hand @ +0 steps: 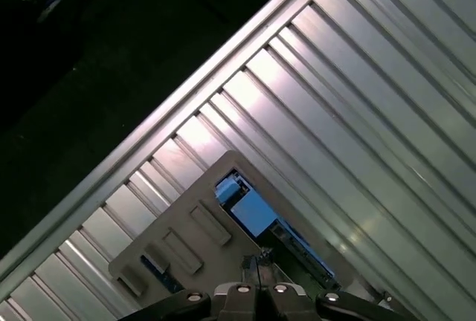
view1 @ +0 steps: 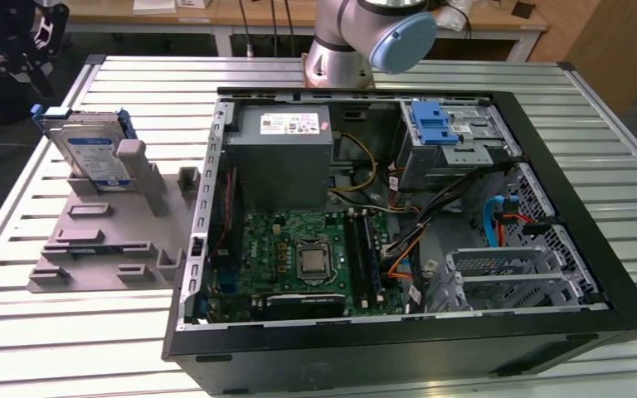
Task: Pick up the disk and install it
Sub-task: 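Pick up the disk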
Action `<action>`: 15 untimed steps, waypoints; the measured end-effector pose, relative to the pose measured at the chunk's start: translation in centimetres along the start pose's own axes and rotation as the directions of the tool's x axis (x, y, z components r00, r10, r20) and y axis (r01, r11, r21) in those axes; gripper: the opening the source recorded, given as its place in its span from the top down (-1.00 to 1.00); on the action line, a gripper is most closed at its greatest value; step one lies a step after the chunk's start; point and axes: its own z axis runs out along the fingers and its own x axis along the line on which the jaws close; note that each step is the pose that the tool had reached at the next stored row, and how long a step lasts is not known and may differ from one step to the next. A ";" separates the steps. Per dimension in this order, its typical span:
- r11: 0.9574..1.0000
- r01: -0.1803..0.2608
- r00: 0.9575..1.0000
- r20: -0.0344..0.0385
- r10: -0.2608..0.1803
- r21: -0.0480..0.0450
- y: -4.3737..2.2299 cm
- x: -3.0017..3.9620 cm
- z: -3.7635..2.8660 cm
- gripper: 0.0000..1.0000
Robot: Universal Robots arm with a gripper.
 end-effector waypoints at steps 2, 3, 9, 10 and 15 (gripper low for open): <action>0.999 0.034 0.999 0.000 -0.034 -0.001 -0.01 0.00 0.06 0.79; 0.999 0.052 0.999 -0.001 -0.052 -0.001 -0.01 0.00 0.09 0.79; 0.987 0.161 0.987 -0.004 -0.161 -0.004 -0.01 0.01 0.21 0.79; 0.984 0.178 0.984 -0.004 -0.178 -0.004 -0.01 0.01 0.23 0.79; 0.964 0.267 0.964 -0.006 -0.267 -0.006 -0.01 0.01 0.29 0.79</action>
